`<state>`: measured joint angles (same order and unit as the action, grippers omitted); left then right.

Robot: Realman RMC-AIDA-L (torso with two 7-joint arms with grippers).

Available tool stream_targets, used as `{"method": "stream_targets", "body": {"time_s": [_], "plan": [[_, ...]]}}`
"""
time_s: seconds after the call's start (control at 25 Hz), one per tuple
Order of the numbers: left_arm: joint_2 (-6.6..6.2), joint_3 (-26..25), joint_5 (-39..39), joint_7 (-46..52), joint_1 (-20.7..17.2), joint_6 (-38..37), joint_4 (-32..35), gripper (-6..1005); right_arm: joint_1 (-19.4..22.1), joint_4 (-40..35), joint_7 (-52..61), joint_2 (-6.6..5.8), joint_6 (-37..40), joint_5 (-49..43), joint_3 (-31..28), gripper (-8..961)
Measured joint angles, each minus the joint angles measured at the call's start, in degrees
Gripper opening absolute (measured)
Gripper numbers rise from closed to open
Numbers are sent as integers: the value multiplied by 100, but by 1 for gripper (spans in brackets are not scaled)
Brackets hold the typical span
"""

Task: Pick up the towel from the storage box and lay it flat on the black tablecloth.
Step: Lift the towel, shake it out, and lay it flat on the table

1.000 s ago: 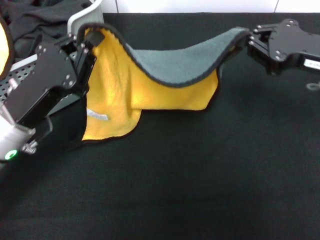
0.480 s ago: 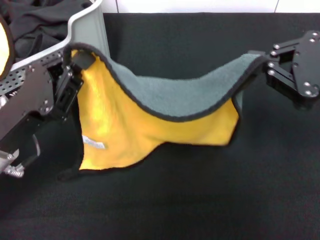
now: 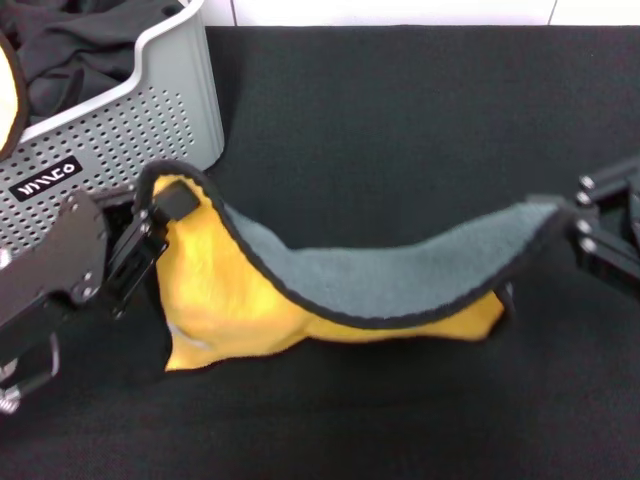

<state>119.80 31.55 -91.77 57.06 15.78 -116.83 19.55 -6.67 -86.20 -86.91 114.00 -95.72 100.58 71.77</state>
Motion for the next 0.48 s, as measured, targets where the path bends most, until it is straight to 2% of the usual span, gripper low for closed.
{"method": "stream_targets", "body": {"time_s": [0.12,0.16,0.2,0.36,0.48], "plan": [[-20,452,190,99,-143,-6,87,31,213,-209,5,1,-45,-3,-13,47],[-38,613,276,158,-164,-7,96,31,493,-488,7,-4,-119,1,-38,47],[-55,777,382,221,-194,-7,111,31,549,-543,7,-4,-160,4,-53,47],[-119,1598,1097,374,-442,-17,321,30,790,-800,11,2,-382,101,-159,48],[-127,2355,1902,382,-819,-21,709,29,852,-922,32,4,-450,143,-173,48]]}}
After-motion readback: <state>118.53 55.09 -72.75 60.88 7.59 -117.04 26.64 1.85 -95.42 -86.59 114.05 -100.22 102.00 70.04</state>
